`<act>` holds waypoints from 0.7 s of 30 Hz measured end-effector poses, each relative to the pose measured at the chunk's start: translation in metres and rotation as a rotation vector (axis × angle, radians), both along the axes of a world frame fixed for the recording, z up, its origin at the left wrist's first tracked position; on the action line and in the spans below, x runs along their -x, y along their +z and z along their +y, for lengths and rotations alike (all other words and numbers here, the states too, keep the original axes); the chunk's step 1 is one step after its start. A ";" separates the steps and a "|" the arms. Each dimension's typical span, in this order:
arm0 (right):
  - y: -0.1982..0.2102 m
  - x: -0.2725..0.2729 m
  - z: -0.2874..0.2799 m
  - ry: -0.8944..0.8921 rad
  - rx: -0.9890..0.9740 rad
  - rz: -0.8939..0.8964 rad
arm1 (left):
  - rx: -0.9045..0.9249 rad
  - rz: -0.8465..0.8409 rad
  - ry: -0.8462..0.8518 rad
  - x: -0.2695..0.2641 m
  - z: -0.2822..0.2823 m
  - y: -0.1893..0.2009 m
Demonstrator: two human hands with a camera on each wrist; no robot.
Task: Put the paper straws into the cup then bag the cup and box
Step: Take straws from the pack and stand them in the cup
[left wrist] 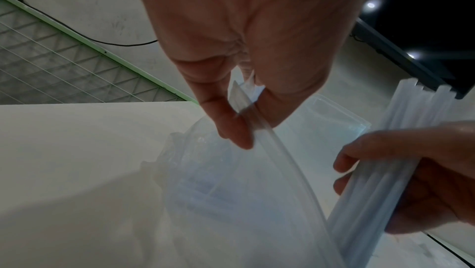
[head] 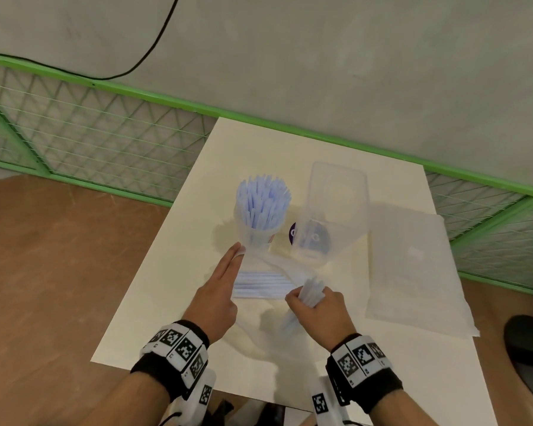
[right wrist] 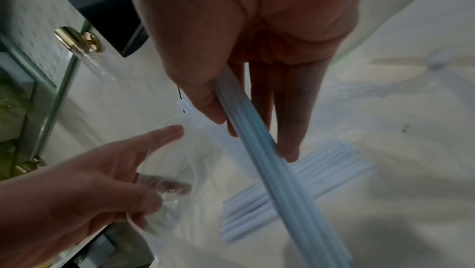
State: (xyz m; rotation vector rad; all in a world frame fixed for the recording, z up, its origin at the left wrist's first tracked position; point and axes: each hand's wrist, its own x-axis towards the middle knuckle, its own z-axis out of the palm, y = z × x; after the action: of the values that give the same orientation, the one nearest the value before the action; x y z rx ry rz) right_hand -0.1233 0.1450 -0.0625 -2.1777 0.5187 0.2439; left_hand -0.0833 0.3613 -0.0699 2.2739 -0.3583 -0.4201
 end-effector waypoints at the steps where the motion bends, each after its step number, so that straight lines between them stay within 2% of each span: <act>1: 0.000 -0.001 0.000 -0.008 -0.010 -0.012 | 0.000 -0.001 -0.001 0.000 -0.001 0.000; 7: 0.001 -0.007 0.000 0.072 -0.064 0.081 | 0.002 0.020 -0.008 -0.002 -0.004 0.003; 9: 0.026 -0.021 -0.001 0.123 -0.117 0.012 | -0.005 0.022 -0.009 -0.003 -0.004 0.002; 12: 0.083 -0.055 -0.005 0.100 -0.307 -0.186 | -0.024 0.020 -0.007 -0.005 -0.003 0.000; 14: 0.114 -0.079 -0.007 0.106 -0.360 -0.265 | -0.025 0.024 -0.009 -0.005 -0.002 0.000; 21: 0.146 -0.148 0.008 0.249 -0.164 -0.351 | -0.015 0.036 -0.010 -0.008 -0.004 0.002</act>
State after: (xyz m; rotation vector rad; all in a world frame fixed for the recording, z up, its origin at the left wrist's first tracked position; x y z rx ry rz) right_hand 0.0245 0.1530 0.0833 -2.0618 0.0284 0.0323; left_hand -0.0757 0.3577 -0.0683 2.2775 -0.3491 -0.4694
